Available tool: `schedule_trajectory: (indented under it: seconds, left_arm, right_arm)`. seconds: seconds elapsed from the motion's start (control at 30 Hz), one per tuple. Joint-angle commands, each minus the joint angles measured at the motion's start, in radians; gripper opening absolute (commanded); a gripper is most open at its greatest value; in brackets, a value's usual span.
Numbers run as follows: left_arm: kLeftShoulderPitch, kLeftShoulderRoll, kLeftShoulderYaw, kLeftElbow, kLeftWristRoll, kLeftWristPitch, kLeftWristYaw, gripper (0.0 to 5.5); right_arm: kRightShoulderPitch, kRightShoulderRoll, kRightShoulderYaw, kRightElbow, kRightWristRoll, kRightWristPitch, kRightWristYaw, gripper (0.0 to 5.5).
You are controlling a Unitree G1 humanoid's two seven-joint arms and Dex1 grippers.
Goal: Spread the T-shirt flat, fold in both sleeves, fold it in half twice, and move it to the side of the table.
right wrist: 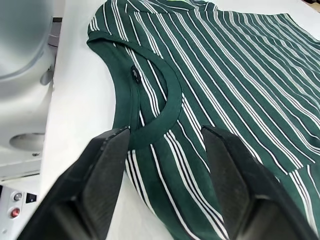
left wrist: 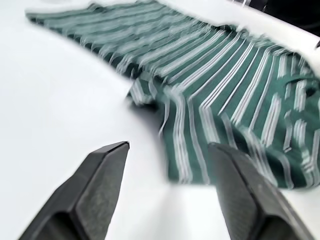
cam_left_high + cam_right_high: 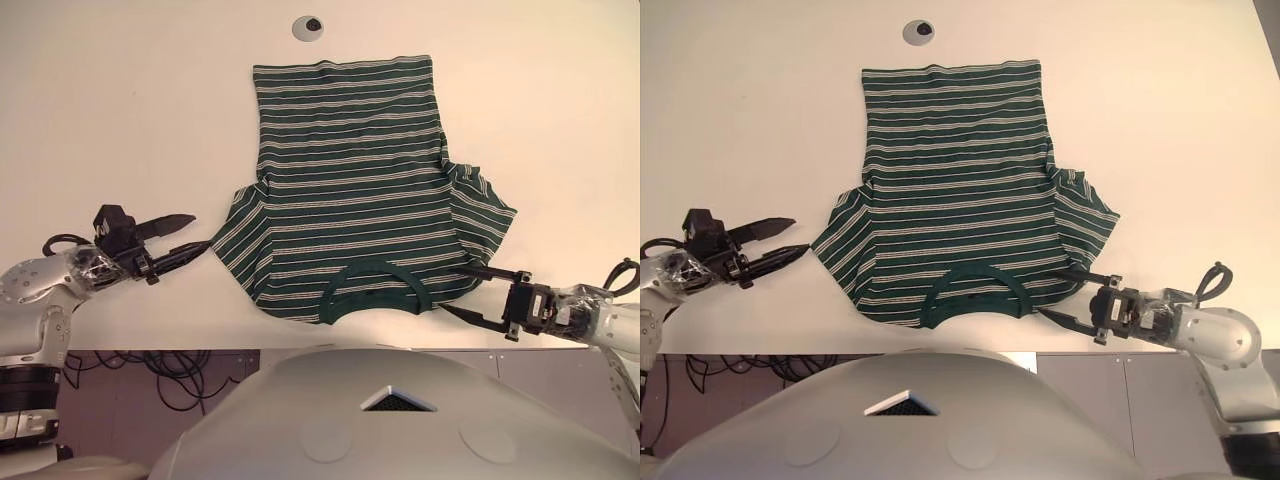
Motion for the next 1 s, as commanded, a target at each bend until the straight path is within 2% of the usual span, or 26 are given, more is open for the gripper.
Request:
schedule_trajectory:
  seconds: [0.03,0.23,0.67,0.87,1.0]
  left_arm:
    - [-0.024,-0.013,-0.023,0.003,0.061,0.049,0.011,2.87]
    - [-0.021,-0.021,-0.043,-0.122,0.068,0.157,0.025,2.87]
    - [-0.017,-0.028,-0.025,-0.245,0.077,0.287,0.059,1.08]
    - [-0.004,0.002,-0.034,-0.238,0.113,0.282,0.030,0.02]
    - [-0.048,0.027,0.022,-0.160,0.095,0.273,-0.035,0.02]
  right_arm:
    - [-0.010,0.003,-0.011,0.003,-0.018,-0.004,-0.003,2.61]
    - [-0.011,0.007,-0.012,0.001,-0.029,-0.003,-0.007,2.61]
    - [-0.013,0.008,0.007,0.003,-0.046,0.000,-0.016,2.67]
    - [-0.018,0.009,0.008,-0.003,-0.042,0.000,-0.018,2.67]
    - [-0.023,0.012,0.012,-0.002,-0.044,-0.002,-0.019,2.67]
